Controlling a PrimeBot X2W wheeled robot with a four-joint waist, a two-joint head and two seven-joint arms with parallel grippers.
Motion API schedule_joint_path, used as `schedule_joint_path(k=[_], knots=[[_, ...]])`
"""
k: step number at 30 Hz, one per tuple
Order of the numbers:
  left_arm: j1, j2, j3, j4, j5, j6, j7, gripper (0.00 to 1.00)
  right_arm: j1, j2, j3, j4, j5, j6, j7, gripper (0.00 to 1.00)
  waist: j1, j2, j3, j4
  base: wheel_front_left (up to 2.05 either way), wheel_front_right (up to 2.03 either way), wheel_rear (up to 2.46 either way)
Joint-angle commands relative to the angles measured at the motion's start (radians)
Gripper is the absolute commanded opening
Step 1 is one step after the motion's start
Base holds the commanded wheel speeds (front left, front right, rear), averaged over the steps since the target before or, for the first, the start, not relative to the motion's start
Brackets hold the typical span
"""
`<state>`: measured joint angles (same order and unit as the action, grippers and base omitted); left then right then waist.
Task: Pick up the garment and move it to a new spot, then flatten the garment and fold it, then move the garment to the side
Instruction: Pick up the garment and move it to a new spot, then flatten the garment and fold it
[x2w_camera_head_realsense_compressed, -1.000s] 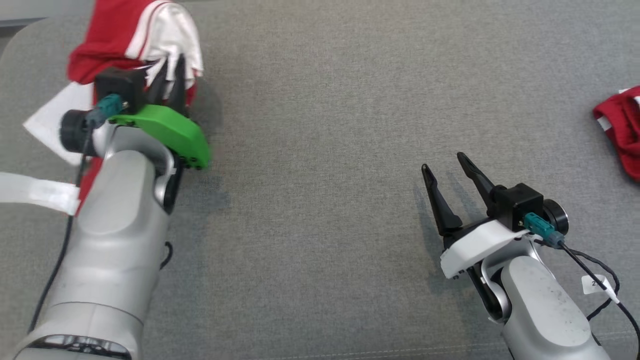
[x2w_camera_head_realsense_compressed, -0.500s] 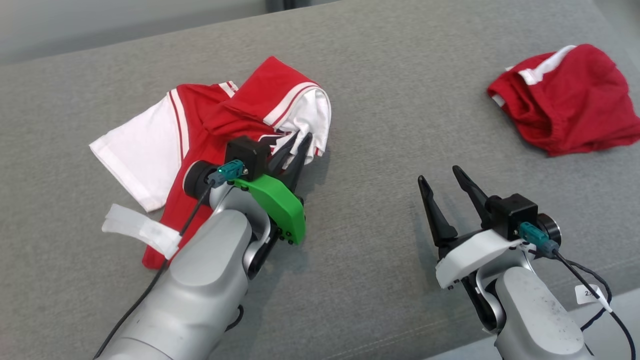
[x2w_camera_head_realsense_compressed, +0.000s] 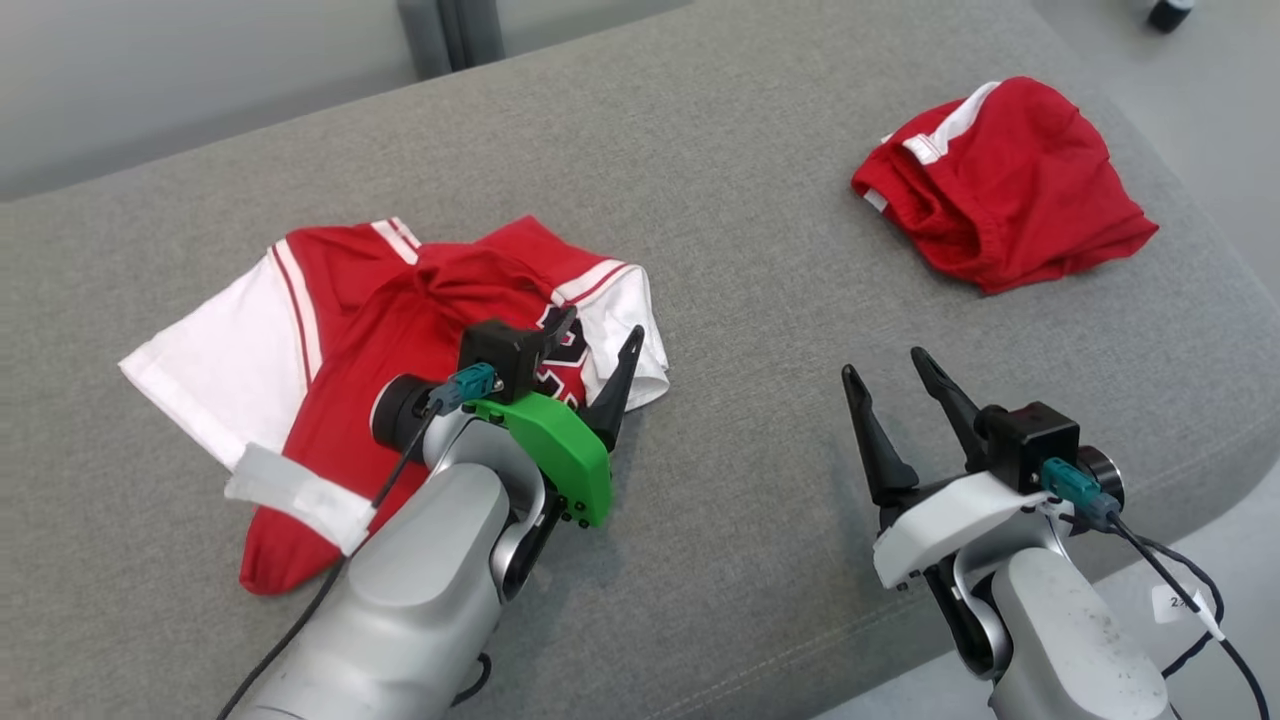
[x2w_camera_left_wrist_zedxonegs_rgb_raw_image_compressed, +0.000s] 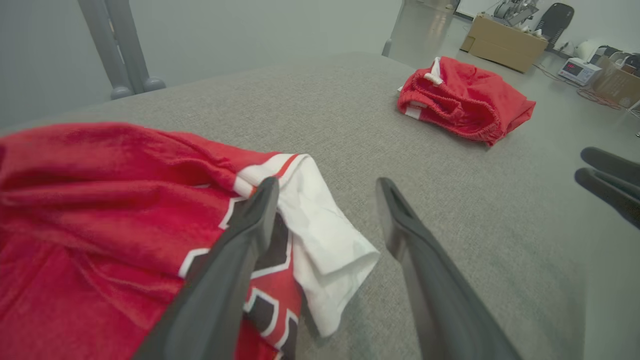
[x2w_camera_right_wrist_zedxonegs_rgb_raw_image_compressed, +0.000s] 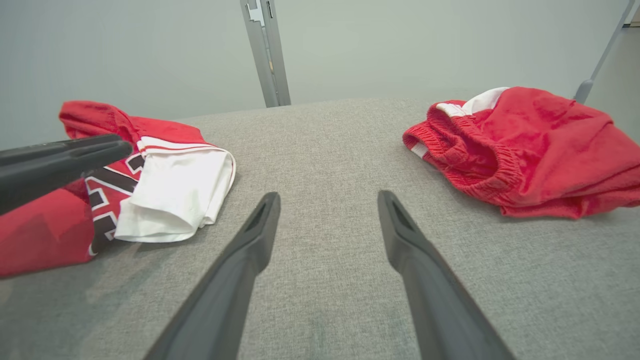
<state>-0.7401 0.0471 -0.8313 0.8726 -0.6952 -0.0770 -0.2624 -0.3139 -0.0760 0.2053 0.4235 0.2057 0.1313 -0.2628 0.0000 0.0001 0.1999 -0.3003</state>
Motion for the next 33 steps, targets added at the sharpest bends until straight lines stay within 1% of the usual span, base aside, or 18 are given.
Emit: schedule_joint_path(k=[1, 5, 10, 15, 19, 23, 26, 33], knots=[[0.025, 0.007, 0.025, -0.016, 0.016, 0.012, -0.003, 1.00, 0.007, 0.000, -0.001, -0.006, 0.000, -0.001, -0.002, 1.00, 0.0000, -0.0001, -0.030, 0.078, 0.00, 0.00, 0.00], [0.084, 0.011, 0.114, -0.057, 0.066, 0.036, -0.003, 1.00, 0.006, -0.004, 0.011, -0.005, 0.001, -0.001, -0.002, 1.00, 0.0000, -0.0001, -0.049, 0.161, 0.00, 0.00, 0.00], [0.174, 0.035, 0.250, -0.117, 0.132, 0.061, -0.003, 1.00, 0.001, -0.008, 0.029, 0.005, 0.006, -0.001, -0.002, 1.00, 0.0000, -0.0001, -0.069, 0.266, 0.00, 0.00, 0.00], [0.276, 0.042, 0.364, -0.182, 0.207, 0.055, -0.002, 1.00, -0.020, -0.018, 0.028, 0.042, -0.006, -0.001, -0.002, 1.00, 0.0000, -0.0001, -0.074, 0.375, 0.00, 0.00, 0.00], [0.357, 0.031, 0.445, -0.230, 0.255, 0.046, -0.002, 1.00, -0.048, -0.032, 0.001, 0.083, -0.009, -0.001, -0.002, 1.00, 0.0000, -0.0001, -0.068, 0.459, 0.00, 0.00, 0.00], [0.422, 0.016, 0.499, -0.250, 0.293, 0.032, -0.002, 1.00, -0.075, -0.053, -0.046, 0.137, -0.027, -0.001, -0.002, 1.00, 0.0000, -0.0001, -0.060, 0.528, 0.00, 0.00, 0.00], [0.453, 0.010, 0.528, -0.260, 0.311, 0.019, -0.002, 1.00, -0.093, -0.064, -0.076, 0.184, -0.048, -0.001, -0.002, 1.00, 0.0000, -0.0001, -0.052, 0.566, 0.00, 0.00, 0.00], [0.477, 0.004, 0.543, -0.276, 0.326, -0.002, -0.002, 1.00, -0.124, -0.078, -0.113, 0.274, -0.072, -0.001, -0.002, 1.00, 0.0000, -0.0001, -0.033, 0.615, 0.00, 0.00, 0.00]])
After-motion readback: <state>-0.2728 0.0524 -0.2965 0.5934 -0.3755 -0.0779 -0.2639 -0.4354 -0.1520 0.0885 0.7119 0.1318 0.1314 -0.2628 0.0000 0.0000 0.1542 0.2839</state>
